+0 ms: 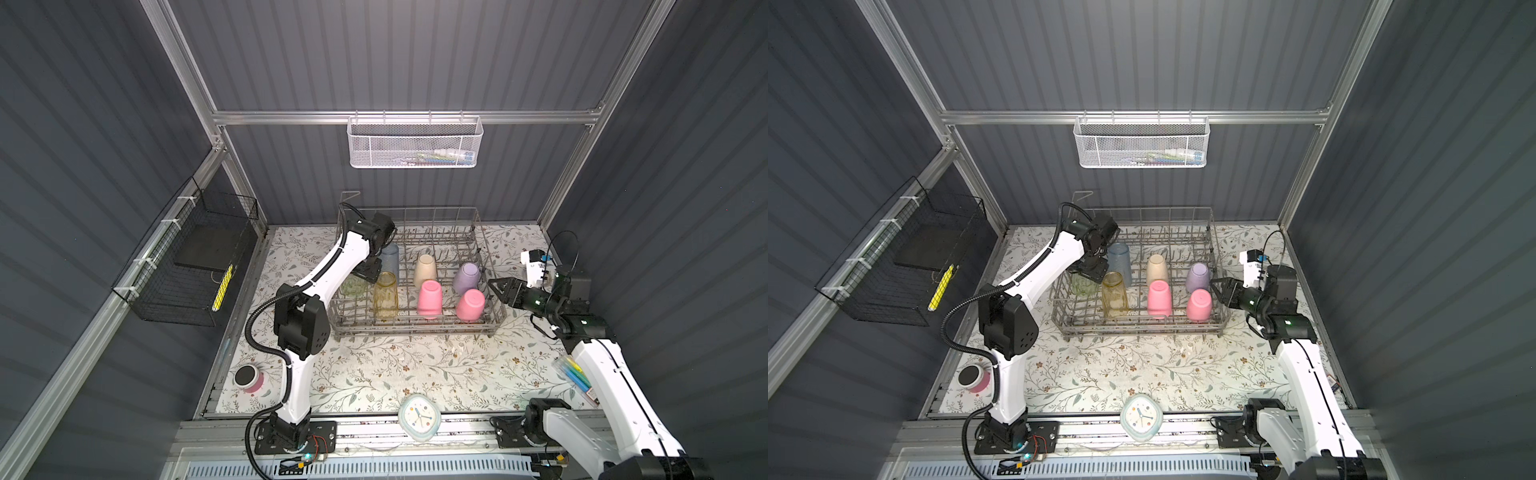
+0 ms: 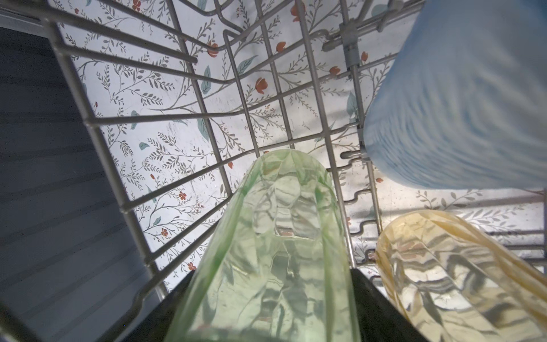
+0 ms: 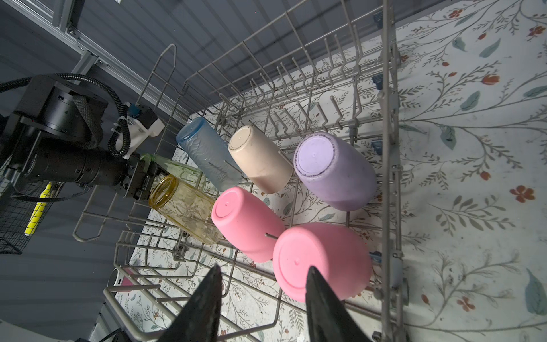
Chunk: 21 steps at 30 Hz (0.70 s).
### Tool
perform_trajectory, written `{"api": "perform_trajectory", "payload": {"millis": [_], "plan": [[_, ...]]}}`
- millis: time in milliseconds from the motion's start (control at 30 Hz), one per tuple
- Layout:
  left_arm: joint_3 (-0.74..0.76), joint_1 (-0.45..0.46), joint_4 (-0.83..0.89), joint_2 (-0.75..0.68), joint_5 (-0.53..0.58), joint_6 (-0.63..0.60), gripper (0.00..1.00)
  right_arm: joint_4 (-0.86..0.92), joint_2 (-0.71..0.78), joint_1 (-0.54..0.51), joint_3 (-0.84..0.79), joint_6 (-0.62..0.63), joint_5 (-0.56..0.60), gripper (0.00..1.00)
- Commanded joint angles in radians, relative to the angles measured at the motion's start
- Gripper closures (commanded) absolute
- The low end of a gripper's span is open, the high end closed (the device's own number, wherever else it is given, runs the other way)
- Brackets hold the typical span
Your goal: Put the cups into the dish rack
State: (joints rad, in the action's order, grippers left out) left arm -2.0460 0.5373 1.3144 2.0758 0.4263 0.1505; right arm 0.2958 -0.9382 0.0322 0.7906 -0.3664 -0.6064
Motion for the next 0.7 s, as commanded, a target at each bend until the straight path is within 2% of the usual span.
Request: {"api": "perform_trajectory", "payload": {"millis": [0,667], "plan": [[0.014,0.006,0.006,-0.035,0.015,0.014,0.22,-0.018,-0.004,0.006,-0.008,-0.002,-0.014,0.52],[-0.005,0.007,-0.001,-0.077,0.080,0.032,0.18,-0.019,-0.005,0.006,-0.010,-0.006,-0.017,0.52]]}}
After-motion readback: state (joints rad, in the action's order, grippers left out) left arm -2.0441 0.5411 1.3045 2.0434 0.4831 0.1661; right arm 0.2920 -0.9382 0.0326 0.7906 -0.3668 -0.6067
